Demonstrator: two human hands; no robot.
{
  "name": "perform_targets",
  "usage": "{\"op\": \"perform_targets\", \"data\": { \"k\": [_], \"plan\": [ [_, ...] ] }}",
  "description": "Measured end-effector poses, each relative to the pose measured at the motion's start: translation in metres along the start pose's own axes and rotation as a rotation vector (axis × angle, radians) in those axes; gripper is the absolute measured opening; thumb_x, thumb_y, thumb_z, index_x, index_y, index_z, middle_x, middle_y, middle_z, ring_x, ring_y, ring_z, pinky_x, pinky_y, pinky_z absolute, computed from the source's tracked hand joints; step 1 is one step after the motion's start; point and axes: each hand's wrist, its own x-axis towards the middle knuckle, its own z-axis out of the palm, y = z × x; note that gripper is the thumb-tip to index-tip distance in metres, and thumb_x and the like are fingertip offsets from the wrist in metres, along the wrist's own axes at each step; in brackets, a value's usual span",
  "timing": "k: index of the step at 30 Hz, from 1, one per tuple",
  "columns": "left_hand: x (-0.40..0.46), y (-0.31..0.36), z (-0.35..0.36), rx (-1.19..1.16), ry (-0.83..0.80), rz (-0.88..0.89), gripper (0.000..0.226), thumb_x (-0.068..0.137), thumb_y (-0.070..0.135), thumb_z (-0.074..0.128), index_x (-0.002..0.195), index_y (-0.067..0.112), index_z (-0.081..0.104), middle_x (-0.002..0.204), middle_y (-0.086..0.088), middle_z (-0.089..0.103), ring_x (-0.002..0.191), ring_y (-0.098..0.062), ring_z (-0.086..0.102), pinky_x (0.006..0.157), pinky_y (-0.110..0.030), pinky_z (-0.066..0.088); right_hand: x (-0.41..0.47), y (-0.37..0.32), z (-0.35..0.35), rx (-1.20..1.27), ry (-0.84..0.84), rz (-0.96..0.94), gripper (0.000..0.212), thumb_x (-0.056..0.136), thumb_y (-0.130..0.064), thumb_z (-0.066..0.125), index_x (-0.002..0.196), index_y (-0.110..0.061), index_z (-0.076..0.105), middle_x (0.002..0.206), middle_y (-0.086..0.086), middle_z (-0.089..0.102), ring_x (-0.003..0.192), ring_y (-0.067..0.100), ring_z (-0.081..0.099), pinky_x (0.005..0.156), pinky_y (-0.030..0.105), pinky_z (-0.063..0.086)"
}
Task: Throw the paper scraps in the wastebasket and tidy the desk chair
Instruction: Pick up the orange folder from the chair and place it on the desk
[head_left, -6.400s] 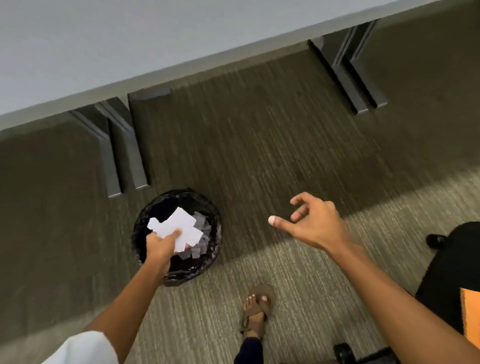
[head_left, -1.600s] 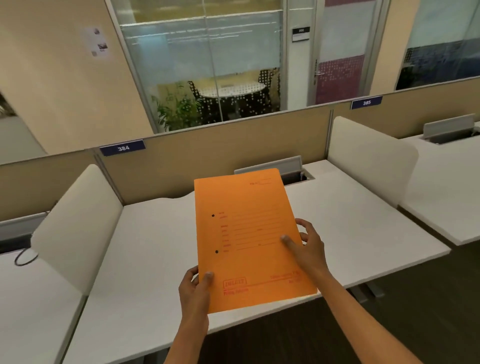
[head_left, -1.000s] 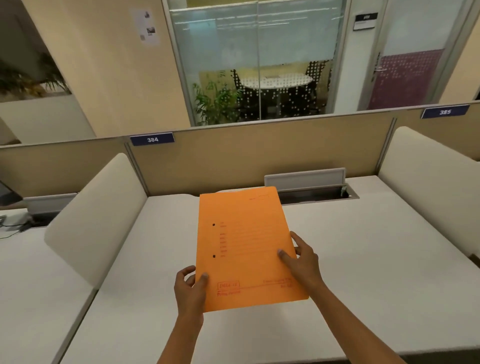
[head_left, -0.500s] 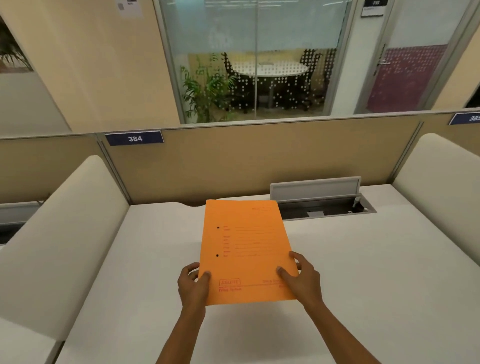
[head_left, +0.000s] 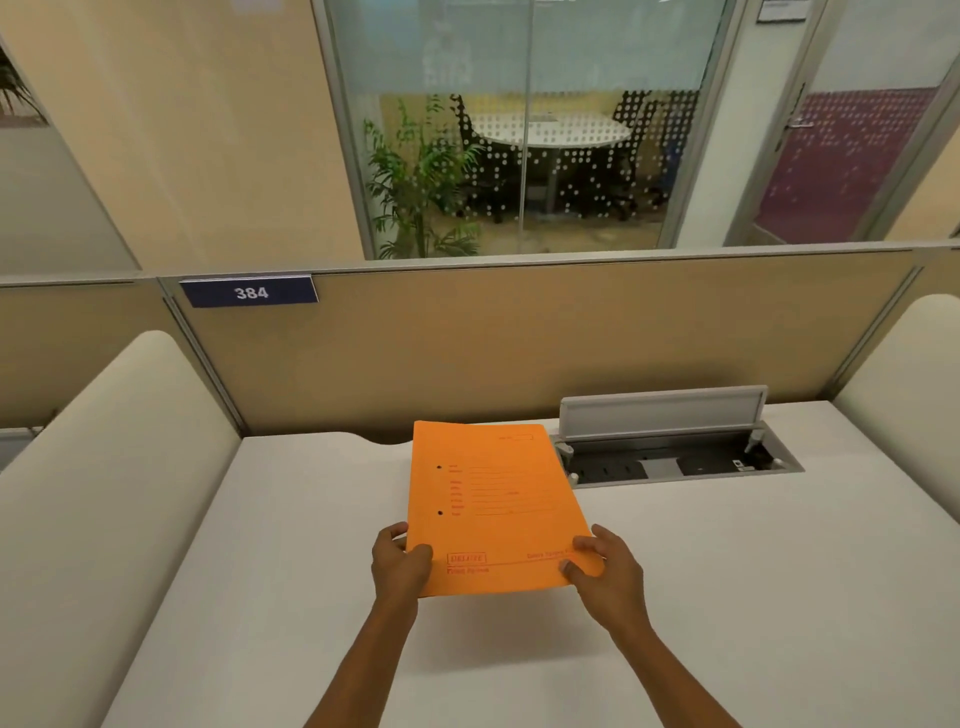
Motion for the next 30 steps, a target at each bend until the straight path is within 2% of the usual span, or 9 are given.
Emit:
{"op": "perform_targets", "data": {
  "k": [4, 11, 14, 17, 21, 26, 30],
  "plan": [
    [0.029, 0.003, 0.014, 0.022, 0.002, -0.001, 0.041, 0.093, 0.005, 0.058, 0.133, 0.011, 0.048, 0.127, -0.016, 0.060, 0.100, -0.028, 0.058, 0.077, -0.041, 0.049, 0.030, -0.001, 0.010, -0.006, 0.000, -0.008, 0.031, 0.077, -0.002, 0.082, 0.106, -0.003, 0.071, 0.142, 0.015, 0.053, 0.128, 0.033, 0.053, 0.106, 0.038, 0.042],
    [0.066, 0.002, 0.036, 0.063, 0.010, -0.033, 0.035, 0.096, 0.005, 0.056, 0.126, 0.019, 0.045, 0.126, -0.015, 0.058, 0.099, -0.030, 0.057, 0.079, -0.043, 0.050, 0.077, 0.001, 0.024, -0.037, -0.052, -0.003, 0.037, 0.076, -0.003, 0.083, 0.110, -0.001, 0.069, 0.142, 0.016, 0.053, 0.126, 0.034, 0.054, 0.104, 0.037, 0.044],
    [0.080, -0.002, 0.043, 0.102, 0.027, -0.040, 0.035, 0.095, 0.001, 0.052, 0.127, 0.017, 0.048, 0.129, -0.016, 0.057, 0.101, -0.029, 0.055, 0.082, -0.044, 0.051, 0.093, 0.005, 0.031, -0.055, -0.079, 0.013, 0.040, 0.076, -0.004, 0.083, 0.113, -0.001, 0.069, 0.143, 0.015, 0.052, 0.127, 0.033, 0.053, 0.104, 0.035, 0.043],
    [0.090, -0.010, 0.045, 0.145, 0.030, -0.039, 0.038, 0.092, -0.004, 0.050, 0.126, 0.013, 0.052, 0.132, -0.017, 0.056, 0.104, -0.030, 0.054, 0.088, -0.046, 0.050, 0.101, 0.011, 0.038, -0.063, -0.098, 0.031, 0.044, 0.075, -0.004, 0.084, 0.116, 0.001, 0.067, 0.142, 0.016, 0.052, 0.127, 0.032, 0.053, 0.103, 0.030, 0.040],
    [0.100, -0.022, 0.045, 0.248, 0.007, -0.011, 0.042, 0.092, -0.007, 0.048, 0.131, 0.007, 0.053, 0.135, -0.017, 0.056, 0.115, -0.037, 0.056, 0.096, -0.048, 0.049, 0.103, 0.023, 0.049, -0.088, -0.129, 0.068, 0.054, 0.076, -0.007, 0.084, 0.125, 0.000, 0.062, 0.142, 0.017, 0.048, 0.130, 0.032, 0.049, 0.109, 0.038, 0.040],
    [0.107, -0.033, 0.045, 0.390, -0.054, 0.002, 0.055, 0.089, -0.011, 0.048, 0.140, 0.009, 0.047, 0.139, -0.017, 0.051, 0.122, -0.038, 0.054, 0.099, -0.048, 0.052, 0.103, 0.033, 0.055, -0.145, -0.161, 0.101, 0.061, 0.080, -0.009, 0.081, 0.134, -0.001, 0.054, 0.147, 0.016, 0.042, 0.136, 0.032, 0.043, 0.113, 0.040, 0.037],
    [0.111, -0.037, 0.051, 0.548, -0.142, 0.033, 0.064, 0.086, -0.007, 0.055, 0.146, 0.008, 0.039, 0.147, -0.016, 0.044, 0.134, -0.035, 0.046, 0.108, -0.046, 0.045, 0.107, 0.037, 0.056, -0.192, -0.188, 0.134, 0.063, 0.082, -0.010, 0.079, 0.137, 0.000, 0.050, 0.149, 0.017, 0.038, 0.137, 0.032, 0.041, 0.112, 0.039, 0.036]
  ]
}}
